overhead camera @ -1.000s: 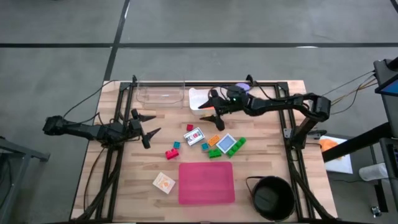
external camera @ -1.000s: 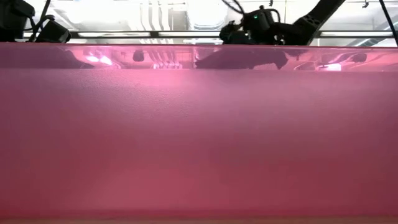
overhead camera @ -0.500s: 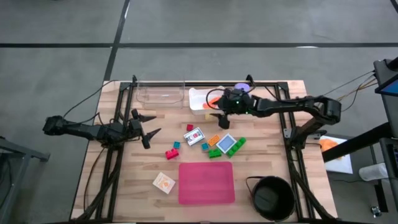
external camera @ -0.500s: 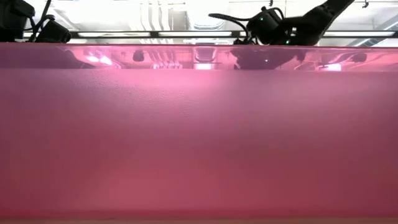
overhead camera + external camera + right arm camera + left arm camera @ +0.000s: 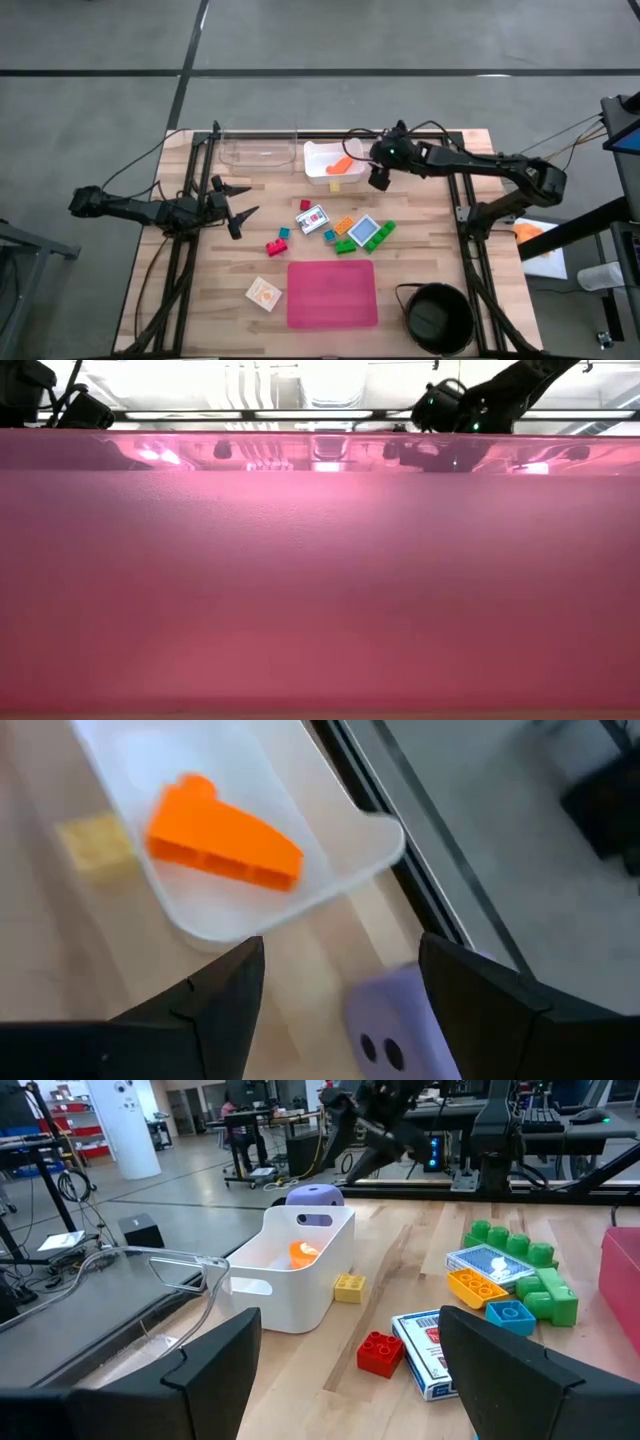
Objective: Pick & Place Toys
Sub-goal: Put the violet die into the transparent bin
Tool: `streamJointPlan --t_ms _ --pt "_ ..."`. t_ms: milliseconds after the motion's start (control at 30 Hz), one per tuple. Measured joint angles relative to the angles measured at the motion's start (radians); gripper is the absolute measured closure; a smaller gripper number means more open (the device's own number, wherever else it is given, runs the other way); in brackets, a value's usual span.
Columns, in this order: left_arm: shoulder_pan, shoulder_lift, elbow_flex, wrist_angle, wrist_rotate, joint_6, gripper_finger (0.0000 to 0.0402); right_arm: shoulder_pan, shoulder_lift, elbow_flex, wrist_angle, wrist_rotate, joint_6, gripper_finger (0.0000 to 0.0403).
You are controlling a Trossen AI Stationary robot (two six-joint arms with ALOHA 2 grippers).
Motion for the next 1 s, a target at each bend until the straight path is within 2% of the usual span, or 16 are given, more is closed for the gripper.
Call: streamJointPlan --t_ms 300,500,767,867,1000 --pt "0.000 0.000 0.000 0.000 0.000 0.000 0.0098 -0.093 0.101 0.000 -0.026 0.033 -0.037 0.0137" --pt "0.000 0.000 0.000 0.000 -0.002 0.001 0.0098 -0.098 0.151 0.000 -0.023 0.137 -0.063 0.0137" --pt "0.000 0.000 0.000 0.000 -0.003 0.003 0.0098 -0.095 0.183 0.003 -0.017 0.182 -0.070 0.0141" --pt "0.000 0.000 0.000 0.000 -0.003 0.003 0.0098 -0.091 0.180 0.003 -0.018 0.190 -0.069 0.0168" --pt "0.000 0.000 0.000 0.000 -0.003 0.003 0.0098 -0.086 0.180 0.003 -0.018 0.206 -0.067 0.0234"
